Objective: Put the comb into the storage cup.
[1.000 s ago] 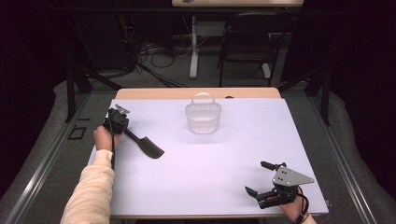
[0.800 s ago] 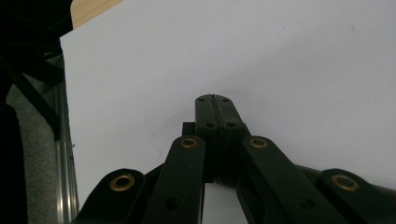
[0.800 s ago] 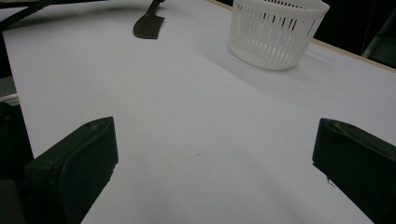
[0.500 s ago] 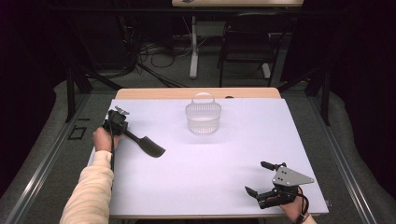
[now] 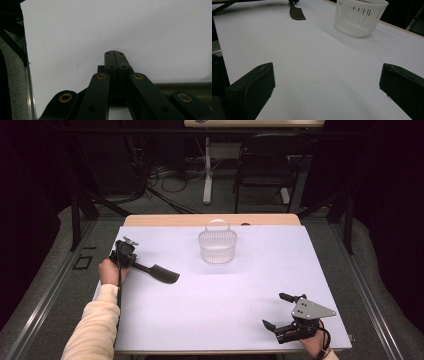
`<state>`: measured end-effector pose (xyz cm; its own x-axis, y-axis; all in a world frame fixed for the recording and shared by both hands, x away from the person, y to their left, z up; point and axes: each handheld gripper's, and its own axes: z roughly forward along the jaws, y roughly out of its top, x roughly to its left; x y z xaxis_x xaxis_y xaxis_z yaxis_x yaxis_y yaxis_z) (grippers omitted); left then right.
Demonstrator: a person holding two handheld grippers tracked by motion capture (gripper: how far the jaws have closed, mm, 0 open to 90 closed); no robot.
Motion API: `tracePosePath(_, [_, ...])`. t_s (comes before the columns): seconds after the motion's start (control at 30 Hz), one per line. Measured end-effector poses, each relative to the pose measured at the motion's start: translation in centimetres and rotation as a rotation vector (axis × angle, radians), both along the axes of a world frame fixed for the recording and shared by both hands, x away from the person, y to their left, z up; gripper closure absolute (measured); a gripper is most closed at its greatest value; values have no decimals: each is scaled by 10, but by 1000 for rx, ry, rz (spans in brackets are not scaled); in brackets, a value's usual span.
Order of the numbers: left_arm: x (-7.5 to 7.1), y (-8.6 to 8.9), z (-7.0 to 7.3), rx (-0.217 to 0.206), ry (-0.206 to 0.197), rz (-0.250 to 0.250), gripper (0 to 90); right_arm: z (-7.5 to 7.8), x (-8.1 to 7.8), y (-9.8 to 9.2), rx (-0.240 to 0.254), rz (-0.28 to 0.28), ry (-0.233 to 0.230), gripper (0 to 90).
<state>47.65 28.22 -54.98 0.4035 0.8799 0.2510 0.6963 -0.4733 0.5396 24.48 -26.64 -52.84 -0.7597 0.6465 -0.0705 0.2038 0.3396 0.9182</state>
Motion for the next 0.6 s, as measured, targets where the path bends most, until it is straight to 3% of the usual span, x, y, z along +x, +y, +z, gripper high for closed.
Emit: tracePosePath(0.6, [-24,9,0,-45,17,-35,900,0,1,0,-9,0,6,0])
